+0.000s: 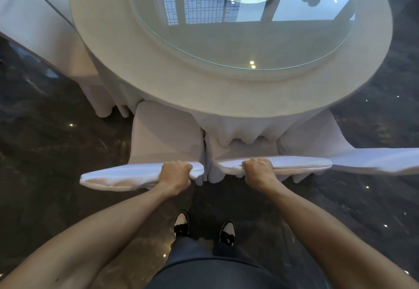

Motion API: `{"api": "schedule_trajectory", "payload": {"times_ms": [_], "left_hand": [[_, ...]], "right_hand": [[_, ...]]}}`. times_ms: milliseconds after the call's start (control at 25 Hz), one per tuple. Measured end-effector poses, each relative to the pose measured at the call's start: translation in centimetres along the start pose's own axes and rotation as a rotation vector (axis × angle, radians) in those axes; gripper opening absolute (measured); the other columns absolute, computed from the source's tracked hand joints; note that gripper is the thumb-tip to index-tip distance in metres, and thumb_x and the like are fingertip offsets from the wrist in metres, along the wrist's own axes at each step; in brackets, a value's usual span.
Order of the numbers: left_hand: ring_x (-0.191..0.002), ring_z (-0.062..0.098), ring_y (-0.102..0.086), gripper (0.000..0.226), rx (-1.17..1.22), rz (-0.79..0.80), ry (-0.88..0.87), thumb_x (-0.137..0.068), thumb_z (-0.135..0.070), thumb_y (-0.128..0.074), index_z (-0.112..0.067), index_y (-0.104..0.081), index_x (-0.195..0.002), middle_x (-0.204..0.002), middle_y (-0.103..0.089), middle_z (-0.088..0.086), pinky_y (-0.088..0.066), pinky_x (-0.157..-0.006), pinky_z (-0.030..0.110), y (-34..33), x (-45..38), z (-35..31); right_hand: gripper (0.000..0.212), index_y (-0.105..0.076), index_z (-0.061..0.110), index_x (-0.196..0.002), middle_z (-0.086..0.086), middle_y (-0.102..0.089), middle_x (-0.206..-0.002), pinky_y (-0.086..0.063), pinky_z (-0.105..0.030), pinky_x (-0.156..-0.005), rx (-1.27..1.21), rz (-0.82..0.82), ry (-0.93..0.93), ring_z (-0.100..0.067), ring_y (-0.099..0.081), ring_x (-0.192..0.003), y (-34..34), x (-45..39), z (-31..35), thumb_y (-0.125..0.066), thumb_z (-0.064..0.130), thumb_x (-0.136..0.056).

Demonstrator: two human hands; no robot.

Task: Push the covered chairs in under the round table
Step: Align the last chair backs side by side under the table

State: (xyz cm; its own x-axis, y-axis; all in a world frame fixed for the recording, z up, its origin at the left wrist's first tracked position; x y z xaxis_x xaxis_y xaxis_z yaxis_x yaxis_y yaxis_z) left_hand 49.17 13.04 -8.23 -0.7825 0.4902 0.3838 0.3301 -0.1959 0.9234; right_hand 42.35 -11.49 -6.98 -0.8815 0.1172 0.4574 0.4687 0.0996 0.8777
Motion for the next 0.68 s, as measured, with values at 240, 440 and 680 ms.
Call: {"api": "schedule_trajectory", "payload": {"times_ms": [240, 440, 680], "left_hand": [[-0.088, 0.028, -0.068, 0.024, 0.001, 0.001, 0.011, -0.077, -0.036, -0.064, -0.025, -0.069, -0.098, -0.095, -0.073, 0.005, -0.042, -0.067, 0.033, -0.4, -0.2, -0.1], [-0.089, 0.028, -0.068, 0.030, 0.009, 0.037, 0.018, -0.077, -0.037, -0.065, -0.027, -0.071, -0.105, -0.097, -0.073, 0.004, -0.047, -0.071, 0.032, -0.6, -0.2, 0.7], [-0.097, 0.029, -0.066, 0.025, -0.017, 0.138, -0.012, -0.077, -0.032, -0.063, -0.021, -0.064, -0.100, -0.104, -0.071, 0.006, -0.038, -0.068, 0.032, 0.4, -0.6, -0.1]], "right_hand": [[0.023, -0.070, 0.021, -0.101, -0.004, -0.071, -0.094, -0.051, -0.035, -0.072, 0.021, 0.001, -0.009, -0.026, -0.068, -0.086, -0.2, 0.0, 0.0, -0.062, 0.018, -0.080], [0.018, -0.071, 0.023, -0.097, -0.003, -0.070, -0.088, -0.046, -0.033, -0.064, 0.021, -0.011, -0.001, -0.025, -0.067, -0.079, -0.4, -0.3, 1.0, -0.065, 0.025, -0.080], [0.023, -0.069, 0.021, -0.102, -0.003, -0.071, -0.094, -0.049, -0.035, -0.070, -0.005, -0.015, 0.002, -0.025, -0.067, -0.085, -0.4, 0.3, 0.2, -0.059, 0.019, -0.081]]}}
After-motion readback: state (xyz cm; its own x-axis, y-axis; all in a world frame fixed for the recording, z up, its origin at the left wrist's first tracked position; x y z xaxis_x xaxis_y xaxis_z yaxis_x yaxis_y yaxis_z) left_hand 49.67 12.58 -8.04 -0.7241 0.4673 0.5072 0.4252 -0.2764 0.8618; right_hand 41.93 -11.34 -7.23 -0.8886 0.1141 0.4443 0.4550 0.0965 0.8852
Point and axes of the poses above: each hand's wrist, its own x-axis away from the middle knuckle, its own y-axis out of the back of the hand, z = x × y, the point moved 2 cm from there along -x, towards the middle knuckle
